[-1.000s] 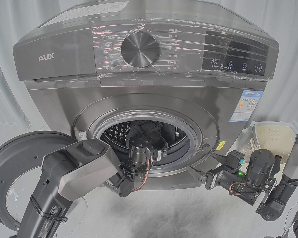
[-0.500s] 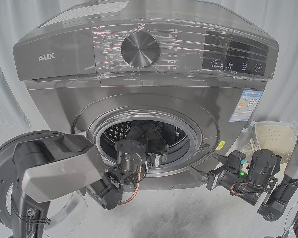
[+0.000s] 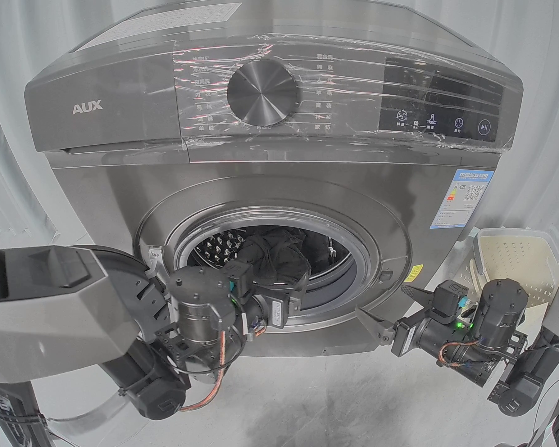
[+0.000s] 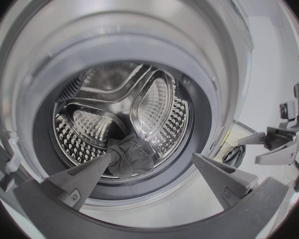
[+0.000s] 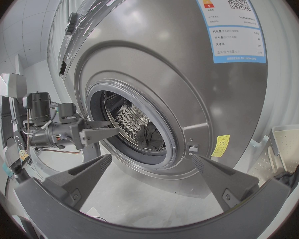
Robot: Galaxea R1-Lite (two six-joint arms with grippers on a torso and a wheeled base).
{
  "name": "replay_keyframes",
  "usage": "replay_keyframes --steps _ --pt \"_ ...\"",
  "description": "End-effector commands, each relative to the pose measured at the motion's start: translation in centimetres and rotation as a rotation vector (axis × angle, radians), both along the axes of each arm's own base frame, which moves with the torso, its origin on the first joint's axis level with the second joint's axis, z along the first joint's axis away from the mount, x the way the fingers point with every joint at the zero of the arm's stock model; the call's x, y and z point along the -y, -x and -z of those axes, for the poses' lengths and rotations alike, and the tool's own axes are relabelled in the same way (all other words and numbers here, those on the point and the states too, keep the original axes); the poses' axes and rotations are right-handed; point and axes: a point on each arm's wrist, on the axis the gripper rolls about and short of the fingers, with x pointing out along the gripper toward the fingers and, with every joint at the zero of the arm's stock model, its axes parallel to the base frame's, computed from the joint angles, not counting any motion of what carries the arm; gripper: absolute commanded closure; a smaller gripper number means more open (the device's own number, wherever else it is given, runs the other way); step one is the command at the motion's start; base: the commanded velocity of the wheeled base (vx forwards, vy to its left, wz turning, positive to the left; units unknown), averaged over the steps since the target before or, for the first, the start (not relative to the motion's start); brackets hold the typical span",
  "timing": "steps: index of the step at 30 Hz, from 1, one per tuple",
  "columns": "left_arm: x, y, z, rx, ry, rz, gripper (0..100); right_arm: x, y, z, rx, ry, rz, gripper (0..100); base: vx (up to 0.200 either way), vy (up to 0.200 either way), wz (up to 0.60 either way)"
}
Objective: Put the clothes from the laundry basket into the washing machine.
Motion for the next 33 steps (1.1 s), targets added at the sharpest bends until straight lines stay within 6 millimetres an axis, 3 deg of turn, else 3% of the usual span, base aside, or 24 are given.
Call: replay_keyframes --steps 1,6,14,22,26,33 --pt "-1.8 3.0 -2.8 0.027 0.071 0.019 0 0.6 0.6 -0.8 0.022 -0.012 0.004 0 0.0 0.0 0.0" --pt "-2.8 5.2 -3.4 0.005 0.154 0.042 0 0.7 0.7 -0.8 0.017 -0.012 0.006 0 0.0 0.0 0.0" --pt "-4.1 7.3 -2.4 -0.009 0.158 0.033 0 0.7 0.7 -0.8 0.017 -0.012 0.008 0 0.0 0.0 0.0" --pt "-4.8 9.4 -3.6 0.02 0.167 0.038 0 1.1 0.8 -1.3 0.035 -0.023 0.018 0 0.0 0.0 0.0" --pt "-5.6 9.7 -3.9 0.051 0.12 0.001 0 2.6 1.3 -2.6 0.079 -0.035 0.061 0 0.0 0.0 0.0" --pt "-7.3 10.8 -3.7 0.044 0.074 -0.061 0 4.4 1.9 -3.0 0.095 -0.022 0.11 0 -0.057 0.0 0.0"
